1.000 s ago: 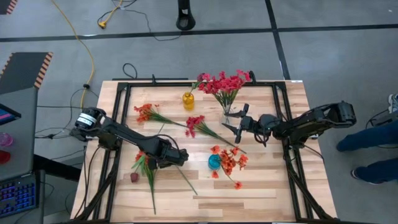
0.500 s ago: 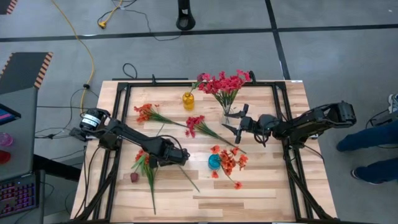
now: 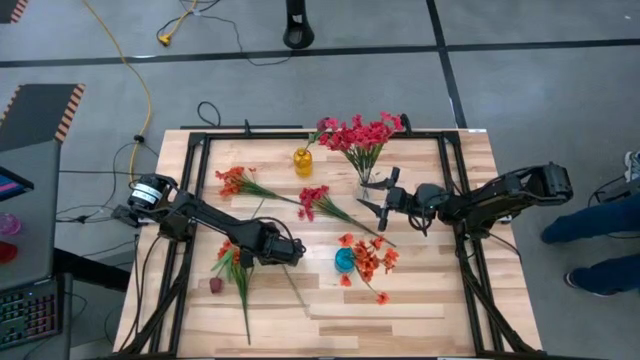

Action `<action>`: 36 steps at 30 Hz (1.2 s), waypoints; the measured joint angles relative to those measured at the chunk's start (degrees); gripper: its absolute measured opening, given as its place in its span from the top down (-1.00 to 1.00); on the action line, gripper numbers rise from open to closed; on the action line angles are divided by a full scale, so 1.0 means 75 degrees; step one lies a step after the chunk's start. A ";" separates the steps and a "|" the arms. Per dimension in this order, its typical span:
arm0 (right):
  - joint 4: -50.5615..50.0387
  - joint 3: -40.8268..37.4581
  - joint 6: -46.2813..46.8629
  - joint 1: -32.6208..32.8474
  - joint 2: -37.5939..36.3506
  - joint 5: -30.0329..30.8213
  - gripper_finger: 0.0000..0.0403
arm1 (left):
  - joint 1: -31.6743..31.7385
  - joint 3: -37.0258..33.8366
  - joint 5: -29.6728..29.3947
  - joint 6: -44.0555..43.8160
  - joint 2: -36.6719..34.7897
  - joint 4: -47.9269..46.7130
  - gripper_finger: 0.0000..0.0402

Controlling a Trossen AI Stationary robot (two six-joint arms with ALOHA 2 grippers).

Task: Sort flowers into vase by color
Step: Put the right dark red flower into the yellow vase

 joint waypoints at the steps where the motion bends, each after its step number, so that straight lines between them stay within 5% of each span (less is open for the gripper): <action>1: 0.0000 0.0000 0.0000 0.0000 0.0000 0.0000 -0.17 | 0.0000 0.0000 -0.0002 0.0032 0.0000 0.0000 0.90; 15: 0.0000 0.0000 0.0003 0.0000 0.0000 0.0000 -0.17 | 0.0112 0.0000 0.0161 0.1759 -0.0312 0.0060 1.00; 36: -0.0012 0.0003 0.0006 -0.0009 0.0000 0.0003 -0.17 | 0.1278 0.0000 -0.4611 0.7580 -0.3519 0.0727 1.00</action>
